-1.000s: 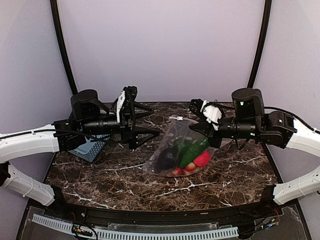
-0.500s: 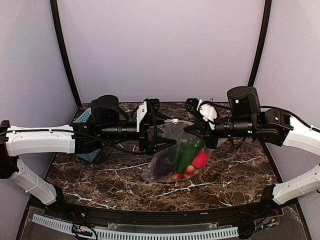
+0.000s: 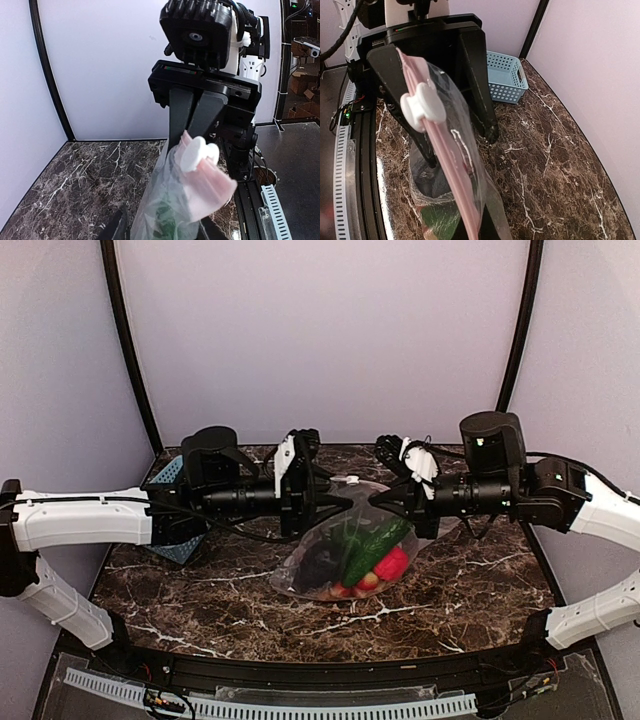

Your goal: Open the zip-top bag and remove the fake food

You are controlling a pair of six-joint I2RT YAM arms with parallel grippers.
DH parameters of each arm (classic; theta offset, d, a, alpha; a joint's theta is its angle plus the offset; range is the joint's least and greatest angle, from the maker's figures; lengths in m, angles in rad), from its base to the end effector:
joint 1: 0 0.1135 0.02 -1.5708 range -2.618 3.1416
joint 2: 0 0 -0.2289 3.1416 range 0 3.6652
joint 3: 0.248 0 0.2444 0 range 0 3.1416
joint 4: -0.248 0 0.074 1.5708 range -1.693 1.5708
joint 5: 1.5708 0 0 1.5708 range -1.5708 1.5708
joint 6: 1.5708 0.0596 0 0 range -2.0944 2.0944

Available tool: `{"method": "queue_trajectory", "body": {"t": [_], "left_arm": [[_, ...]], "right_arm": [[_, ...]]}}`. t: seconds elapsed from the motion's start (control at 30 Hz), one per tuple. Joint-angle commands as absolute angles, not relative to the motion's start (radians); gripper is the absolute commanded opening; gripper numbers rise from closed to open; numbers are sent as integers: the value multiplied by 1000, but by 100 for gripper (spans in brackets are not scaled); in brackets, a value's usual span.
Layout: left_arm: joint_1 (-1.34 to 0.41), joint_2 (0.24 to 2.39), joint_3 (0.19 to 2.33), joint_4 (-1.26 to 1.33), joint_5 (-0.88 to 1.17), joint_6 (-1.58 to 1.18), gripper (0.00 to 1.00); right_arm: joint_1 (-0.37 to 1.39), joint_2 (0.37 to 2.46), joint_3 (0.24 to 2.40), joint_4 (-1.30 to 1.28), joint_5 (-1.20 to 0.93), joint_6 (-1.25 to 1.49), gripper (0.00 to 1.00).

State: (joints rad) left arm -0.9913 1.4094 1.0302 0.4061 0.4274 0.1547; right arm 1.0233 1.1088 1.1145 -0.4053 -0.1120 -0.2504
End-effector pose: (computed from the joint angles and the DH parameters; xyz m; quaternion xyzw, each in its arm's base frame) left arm 0.1730 -0.3095 0.3109 0.4973 0.4904 -0.4196 0.5798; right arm 0.1387 0.2402 0.3279 -0.5197 0.6506 0.2512 0.4936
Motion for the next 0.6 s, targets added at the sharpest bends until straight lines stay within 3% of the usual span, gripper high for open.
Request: {"method": "queue_trajectory", "body": {"t": [0.0, 0.07, 0.17, 0.27, 0.43, 0.57], "left_arm": [[-990, 1390, 1077, 406, 432, 149, 37], [-990, 1390, 1084, 402, 436, 152, 35], [-989, 1389, 1098, 381, 445, 161, 15], [-990, 1384, 1109, 361, 455, 165, 4], [-990, 1388, 1123, 322, 505, 146, 1], [-990, 1399, 1134, 297, 524, 131, 1]], "right_arm": [[1028, 1096, 1129, -350, -140, -238, 0], [1029, 1097, 1131, -351, -142, -239, 0], [1028, 1094, 1128, -352, -143, -239, 0], [1029, 1098, 1126, -356, -151, -238, 0], [1029, 1083, 1135, -330, -185, -251, 44], [1031, 1112, 1198, -343, -204, -268, 49]]}}
